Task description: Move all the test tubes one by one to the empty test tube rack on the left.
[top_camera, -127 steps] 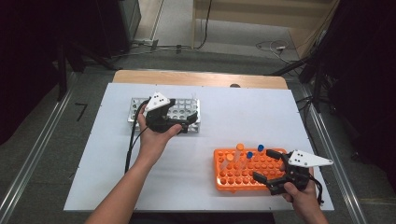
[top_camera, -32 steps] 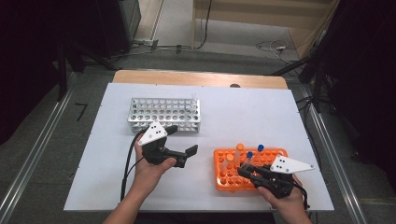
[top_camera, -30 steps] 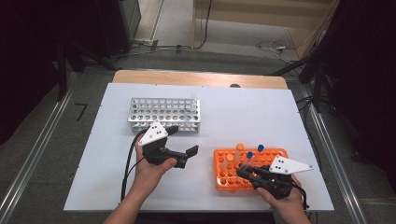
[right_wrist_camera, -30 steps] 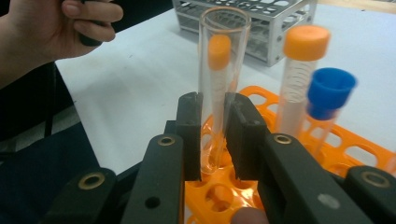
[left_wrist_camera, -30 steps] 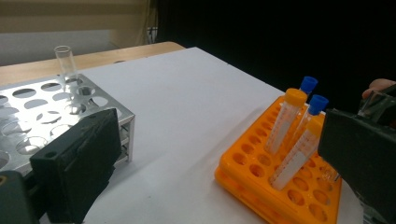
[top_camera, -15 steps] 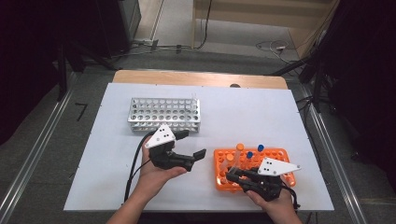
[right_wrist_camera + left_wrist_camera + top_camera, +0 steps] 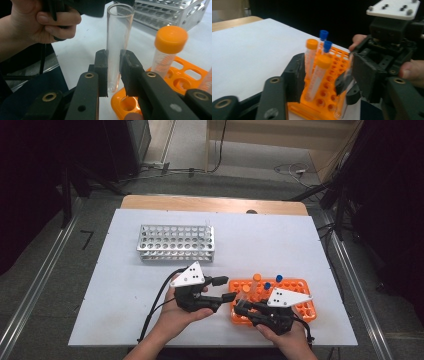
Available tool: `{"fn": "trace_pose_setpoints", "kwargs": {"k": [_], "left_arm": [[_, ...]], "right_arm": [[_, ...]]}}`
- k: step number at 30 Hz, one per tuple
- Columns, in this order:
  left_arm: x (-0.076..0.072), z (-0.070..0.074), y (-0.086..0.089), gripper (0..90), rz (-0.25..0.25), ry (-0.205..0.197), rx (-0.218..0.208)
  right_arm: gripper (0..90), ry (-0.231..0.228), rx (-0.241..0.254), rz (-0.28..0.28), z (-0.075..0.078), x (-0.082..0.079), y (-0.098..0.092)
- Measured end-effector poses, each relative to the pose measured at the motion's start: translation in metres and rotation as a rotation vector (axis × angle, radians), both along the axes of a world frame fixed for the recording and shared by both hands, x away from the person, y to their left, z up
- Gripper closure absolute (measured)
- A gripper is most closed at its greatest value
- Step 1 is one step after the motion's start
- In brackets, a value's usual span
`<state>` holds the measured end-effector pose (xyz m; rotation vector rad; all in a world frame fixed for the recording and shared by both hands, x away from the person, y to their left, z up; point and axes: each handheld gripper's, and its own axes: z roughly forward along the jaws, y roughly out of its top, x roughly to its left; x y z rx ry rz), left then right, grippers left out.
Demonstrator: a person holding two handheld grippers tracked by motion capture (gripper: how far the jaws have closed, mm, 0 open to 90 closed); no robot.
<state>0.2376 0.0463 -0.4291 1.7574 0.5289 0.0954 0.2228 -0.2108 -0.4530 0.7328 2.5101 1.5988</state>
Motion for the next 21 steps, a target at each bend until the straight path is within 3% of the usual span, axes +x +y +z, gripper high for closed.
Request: {"fn": "trace_pose_setpoints", "kwargs": {"k": [7,16,21], "left_arm": [[-0.005,-0.002,-0.015,60.3,-0.073,-0.006,0.026],[-0.008,-0.003,-0.023,74.3,-0.093,-0.021,0.051],[-0.008,-0.003,-0.021,76.0,-0.093,-0.037,0.059]], "right_arm": [[73.8,0.003,-0.005,0.013,-0.001,-0.001,0.004],[73.8,0.012,-0.007,0.028,-0.001,-0.002,0.006],[73.7,0.015,-0.001,0.03,-0.001,-0.002,0.007]]}}
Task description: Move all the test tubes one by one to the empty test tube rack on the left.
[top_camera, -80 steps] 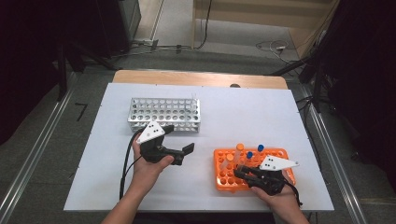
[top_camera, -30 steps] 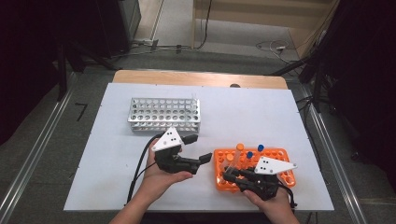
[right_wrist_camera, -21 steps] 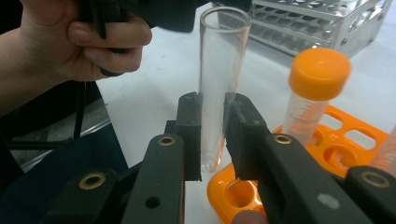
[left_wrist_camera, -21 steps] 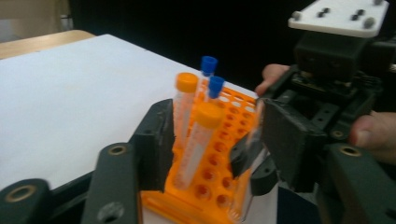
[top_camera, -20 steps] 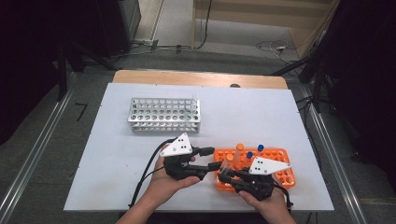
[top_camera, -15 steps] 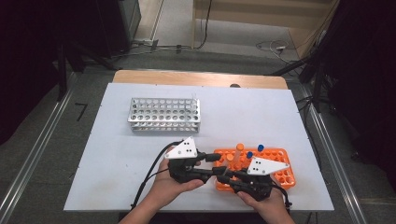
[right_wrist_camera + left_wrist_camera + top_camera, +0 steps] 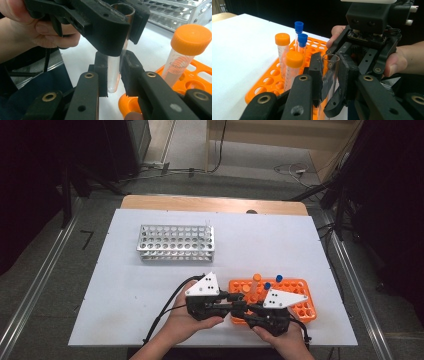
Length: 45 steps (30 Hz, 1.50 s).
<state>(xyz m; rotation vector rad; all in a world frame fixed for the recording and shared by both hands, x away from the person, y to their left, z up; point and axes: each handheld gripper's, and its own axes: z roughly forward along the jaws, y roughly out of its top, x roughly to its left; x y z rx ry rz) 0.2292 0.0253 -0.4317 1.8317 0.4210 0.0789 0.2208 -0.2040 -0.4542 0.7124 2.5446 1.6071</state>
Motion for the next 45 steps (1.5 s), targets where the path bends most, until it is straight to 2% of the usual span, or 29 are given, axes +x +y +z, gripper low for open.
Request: {"fn": "trace_pose_setpoints", "kwargs": {"k": [5,14,18,22,27,28,32,40,45], "left_arm": [[0.002,0.003,0.004,76.7,0.016,-0.004,-0.013],[0.007,0.007,0.014,77.0,0.058,-0.003,-0.027],[0.009,0.009,0.018,77.1,0.058,-0.007,-0.05],[0.011,0.011,0.023,77.1,0.068,-0.01,-0.069],[0.011,0.015,0.029,77.1,0.088,-0.021,-0.079],[0.011,0.015,0.031,77.1,0.093,-0.022,-0.08],[0.014,0.015,0.036,77.1,0.116,-0.023,-0.084],[0.022,0.016,0.044,77.1,0.167,-0.027,-0.075],[0.029,0.02,0.05,77.1,0.194,-0.035,-0.085]], "right_arm": [[73.6,0.008,0.01,0.005,0.003,0.004,0.002],[73.0,0.005,-0.002,0.017,0.011,0.015,0.012],[71.7,-0.025,0.001,0.017,0.012,0.016,0.011],[61.6,-0.028,0.015,0.025,0.011,0.017,0.01],[51.6,-0.051,0.026,0.084,0.012,0.015,0.005],[49.2,-0.061,0.024,0.084,0.012,0.014,0.004],[40.5,-0.052,0.029,0.068,0.011,0.011,-0.004],[30.3,-0.04,0.038,0.069,0.005,0.011,-0.02],[25.6,-0.033,0.034,0.05,0.002,0.012,-0.03]]}}
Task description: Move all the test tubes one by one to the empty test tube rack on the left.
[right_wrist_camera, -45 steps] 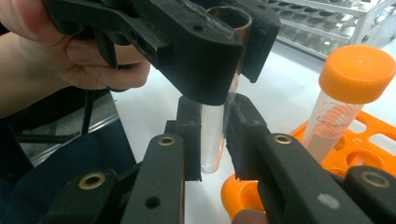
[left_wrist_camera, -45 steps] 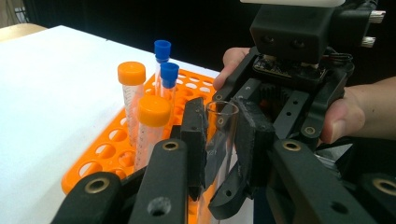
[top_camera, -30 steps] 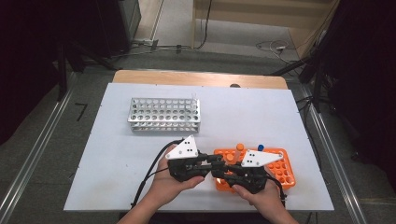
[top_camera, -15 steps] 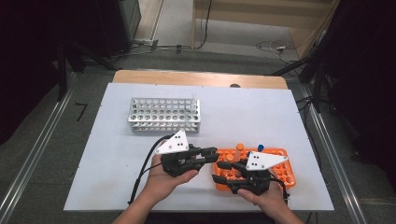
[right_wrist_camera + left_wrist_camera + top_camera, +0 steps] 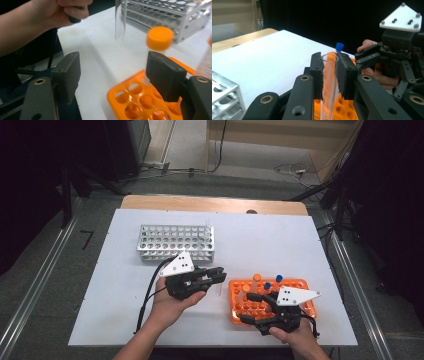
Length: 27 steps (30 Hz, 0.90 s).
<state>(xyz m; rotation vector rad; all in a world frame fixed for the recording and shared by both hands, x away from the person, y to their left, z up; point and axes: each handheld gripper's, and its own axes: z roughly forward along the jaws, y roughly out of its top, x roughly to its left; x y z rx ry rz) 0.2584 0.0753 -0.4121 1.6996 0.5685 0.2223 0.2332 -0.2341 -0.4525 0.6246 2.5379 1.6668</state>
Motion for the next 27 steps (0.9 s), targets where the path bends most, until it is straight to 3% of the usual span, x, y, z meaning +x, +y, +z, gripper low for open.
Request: {"fn": "trace_pose_setpoints", "kwargs": {"k": [14,27], "left_arm": [[0.027,0.008,0.014,77.1,0.087,-0.024,-0.002],[0.067,0.013,0.033,77.1,0.206,-0.049,0.01]], "right_arm": [[21.5,0.015,-0.007,-0.082,-0.007,0.005,-0.037],[20.3,0.025,-0.002,-0.124,-0.011,0.015,-0.059]]}}
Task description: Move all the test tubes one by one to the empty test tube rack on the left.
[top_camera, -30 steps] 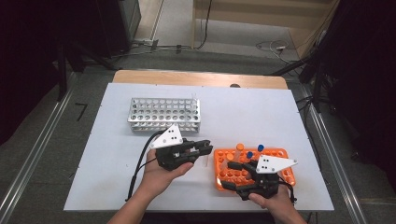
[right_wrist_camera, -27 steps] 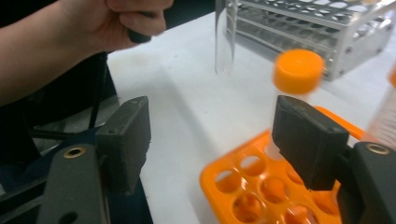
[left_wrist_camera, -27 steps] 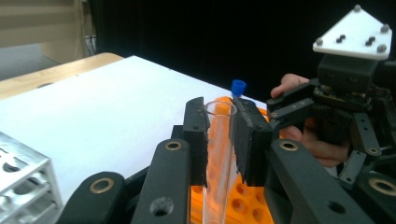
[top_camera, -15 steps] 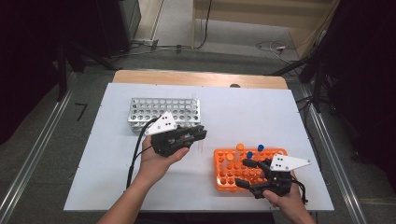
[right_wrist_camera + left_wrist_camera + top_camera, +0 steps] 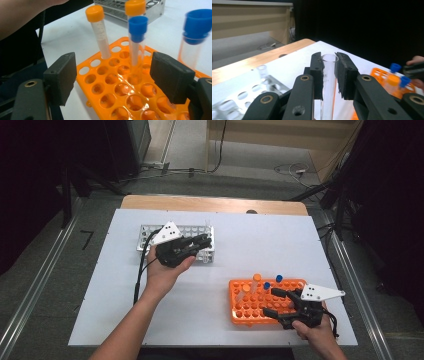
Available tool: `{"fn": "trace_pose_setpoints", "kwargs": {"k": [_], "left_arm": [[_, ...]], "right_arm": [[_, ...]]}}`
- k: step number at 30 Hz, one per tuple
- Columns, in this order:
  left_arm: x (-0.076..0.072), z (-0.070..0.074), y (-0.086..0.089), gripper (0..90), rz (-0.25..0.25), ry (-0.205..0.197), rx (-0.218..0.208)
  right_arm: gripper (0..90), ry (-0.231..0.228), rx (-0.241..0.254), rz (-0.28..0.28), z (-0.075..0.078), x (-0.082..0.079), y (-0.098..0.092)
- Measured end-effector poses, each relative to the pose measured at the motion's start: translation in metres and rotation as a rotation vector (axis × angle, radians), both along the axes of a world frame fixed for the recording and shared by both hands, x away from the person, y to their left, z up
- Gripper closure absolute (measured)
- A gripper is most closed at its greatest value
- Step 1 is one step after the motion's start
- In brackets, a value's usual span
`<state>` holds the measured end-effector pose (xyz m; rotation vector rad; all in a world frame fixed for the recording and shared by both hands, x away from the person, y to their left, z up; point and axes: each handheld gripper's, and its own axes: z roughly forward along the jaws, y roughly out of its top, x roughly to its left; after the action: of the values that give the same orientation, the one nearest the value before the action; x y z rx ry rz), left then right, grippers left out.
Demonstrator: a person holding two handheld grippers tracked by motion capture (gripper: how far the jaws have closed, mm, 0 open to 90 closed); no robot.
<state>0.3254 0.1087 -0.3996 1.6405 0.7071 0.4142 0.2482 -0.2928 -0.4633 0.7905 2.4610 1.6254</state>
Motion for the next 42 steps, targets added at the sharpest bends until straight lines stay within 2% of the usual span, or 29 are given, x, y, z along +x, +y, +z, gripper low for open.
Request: {"fn": "trace_pose_setpoints", "kwargs": {"k": [7,14,21,26,31,33,37,42], "left_arm": [[0.027,-0.001,0.009,77.1,0.056,0.014,-0.034],[0.051,-0.001,0.009,77.1,0.11,0.011,-0.015],[0.073,-0.008,0.008,77.1,0.199,0.027,-0.025],[0.084,-0.01,0.005,77.1,0.229,0.019,-0.013],[0.095,-0.011,0.004,77.2,0.273,0.016,-0.032],[0.1,-0.011,0.003,77.1,0.277,0.022,-0.034],[0.105,-0.013,-0.003,77.1,0.281,0.023,-0.021],[0.108,-0.019,-0.006,77.1,0.291,0.041,0.021]], "right_arm": [[21.1,0.001,-0.001,-0.029,-0.002,0.005,-0.01],[21.3,0.001,0.0,-0.056,-0.002,0.009,-0.017],[21.4,0.005,0.01,-0.097,-0.002,0.012,-0.025],[21.5,0.007,0.019,-0.12,-0.002,0.015,-0.032],[21.5,0.007,0.018,-0.122,-0.002,0.015,-0.032],[21.5,0.007,0.019,-0.122,-0.002,0.016,-0.032],[21.6,0.007,0.022,-0.124,-0.002,0.016,-0.033],[21.8,0.012,0.022,-0.129,-0.002,0.017,-0.034]]}}
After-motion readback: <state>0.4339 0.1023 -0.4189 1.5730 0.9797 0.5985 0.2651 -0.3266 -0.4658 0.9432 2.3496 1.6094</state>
